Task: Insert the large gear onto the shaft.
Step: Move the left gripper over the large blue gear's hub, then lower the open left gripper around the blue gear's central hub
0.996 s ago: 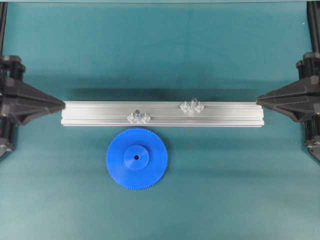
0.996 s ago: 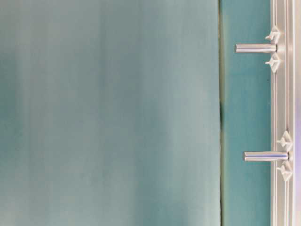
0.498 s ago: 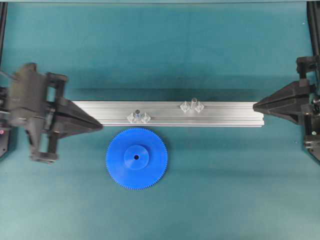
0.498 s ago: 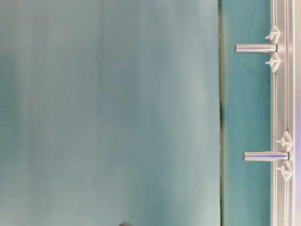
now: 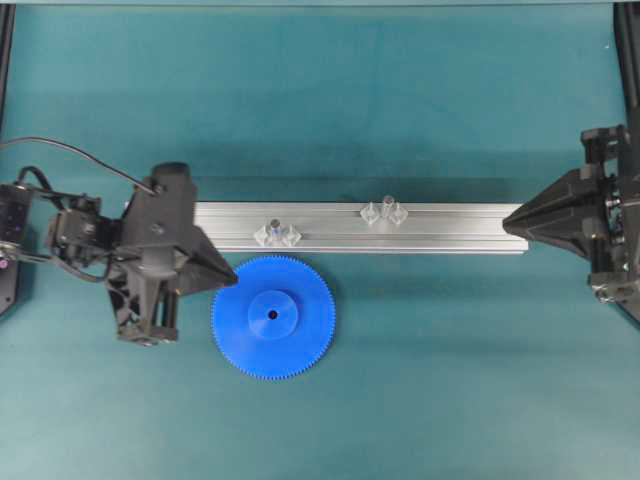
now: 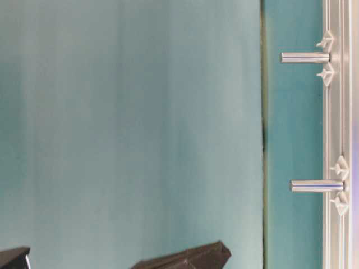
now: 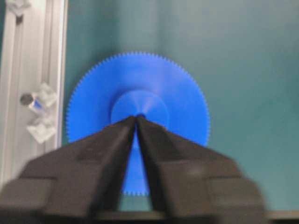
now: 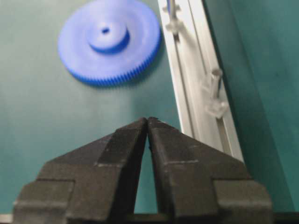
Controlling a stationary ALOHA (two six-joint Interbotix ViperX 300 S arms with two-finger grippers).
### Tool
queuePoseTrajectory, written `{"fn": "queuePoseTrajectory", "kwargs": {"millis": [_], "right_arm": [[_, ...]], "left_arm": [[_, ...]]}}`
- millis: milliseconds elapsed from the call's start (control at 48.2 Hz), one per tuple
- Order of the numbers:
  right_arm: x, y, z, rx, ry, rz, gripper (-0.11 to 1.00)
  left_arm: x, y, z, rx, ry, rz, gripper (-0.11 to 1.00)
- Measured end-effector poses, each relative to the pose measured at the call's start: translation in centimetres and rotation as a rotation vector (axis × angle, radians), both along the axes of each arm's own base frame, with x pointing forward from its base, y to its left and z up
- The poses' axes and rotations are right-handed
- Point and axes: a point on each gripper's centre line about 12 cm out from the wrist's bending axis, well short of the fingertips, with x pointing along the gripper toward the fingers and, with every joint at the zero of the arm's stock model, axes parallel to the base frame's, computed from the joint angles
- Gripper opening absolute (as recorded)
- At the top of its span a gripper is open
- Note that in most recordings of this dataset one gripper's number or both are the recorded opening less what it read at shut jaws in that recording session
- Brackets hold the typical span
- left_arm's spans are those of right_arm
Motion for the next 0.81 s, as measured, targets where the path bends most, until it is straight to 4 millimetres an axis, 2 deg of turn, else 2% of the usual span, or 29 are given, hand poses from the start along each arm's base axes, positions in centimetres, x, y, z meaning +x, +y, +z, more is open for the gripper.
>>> {"fn": "queuePoseTrajectory", "kwargs": {"millis": [145,228,456,809], "right_arm": [[0.0,0.0,-0.7,-0.005,0.051,0.0,0.4],[0.1,-0.1,-0.9,-0.008,0.063,-0.002,0.5],[0.1,-0.2,-1.1,-0.015,0.08,-0.002,0.72],[0.0,-0.2,-1.2,-0.016,0.083,0.0,0.73]], "left_arm": [[1.0,-0.7,-0.3,0.0,0.014,-0.017,0.8],[1.6,-1.6,-0.7,0.011,0.028,-0.045,0.93],[3.3,-2.0,-2.5,0.02,0.106,-0.049,0.94],[5.1,-2.2,-5.6,0.051,0.304,-0.052,0.94]]}}
